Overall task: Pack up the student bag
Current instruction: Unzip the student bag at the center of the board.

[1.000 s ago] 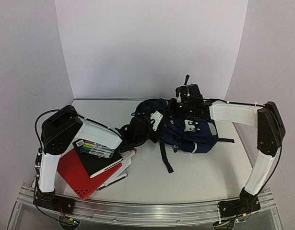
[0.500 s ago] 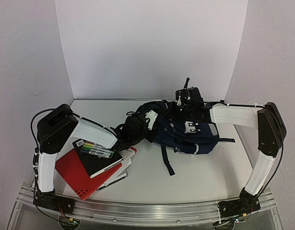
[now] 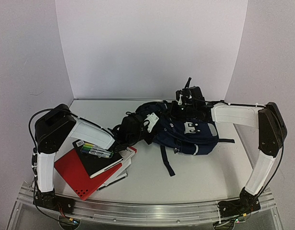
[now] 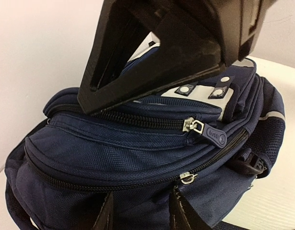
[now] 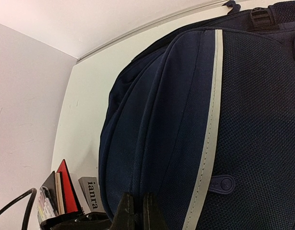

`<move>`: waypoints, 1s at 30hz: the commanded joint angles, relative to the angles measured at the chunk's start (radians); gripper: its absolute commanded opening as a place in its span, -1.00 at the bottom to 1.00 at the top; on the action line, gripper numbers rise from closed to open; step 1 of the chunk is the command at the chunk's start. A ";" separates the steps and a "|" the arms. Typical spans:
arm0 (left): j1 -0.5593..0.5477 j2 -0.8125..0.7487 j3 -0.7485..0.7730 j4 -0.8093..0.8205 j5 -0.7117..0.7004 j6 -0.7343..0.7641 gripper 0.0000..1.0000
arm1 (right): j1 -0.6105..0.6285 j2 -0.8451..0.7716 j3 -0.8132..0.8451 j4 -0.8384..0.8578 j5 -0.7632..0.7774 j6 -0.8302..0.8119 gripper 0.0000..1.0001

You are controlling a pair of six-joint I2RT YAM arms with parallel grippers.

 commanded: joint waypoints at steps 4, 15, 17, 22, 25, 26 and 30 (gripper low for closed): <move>0.006 0.041 0.012 0.161 -0.021 0.212 -0.18 | -0.010 -0.083 0.050 0.069 -0.087 0.035 -1.00; -0.024 0.054 0.007 0.179 0.018 0.294 -0.07 | -0.024 -0.069 0.068 0.070 -0.115 0.043 -1.00; -0.035 0.055 0.007 0.175 0.017 0.305 -0.06 | -0.026 -0.066 0.072 0.071 -0.120 0.042 -1.00; -0.050 0.051 0.012 0.150 0.019 0.297 -0.06 | -0.029 -0.062 0.074 0.070 -0.122 0.043 -1.00; -0.064 0.055 0.016 0.145 0.018 0.299 -0.06 | -0.032 -0.060 0.076 0.070 -0.124 0.042 -1.00; -0.066 0.059 0.022 0.144 0.015 0.299 -0.06 | -0.032 -0.059 0.076 0.070 -0.125 0.042 -1.00; -0.070 0.087 0.056 0.146 -0.012 0.292 -0.08 | -0.034 -0.056 0.076 0.072 -0.131 0.042 -1.00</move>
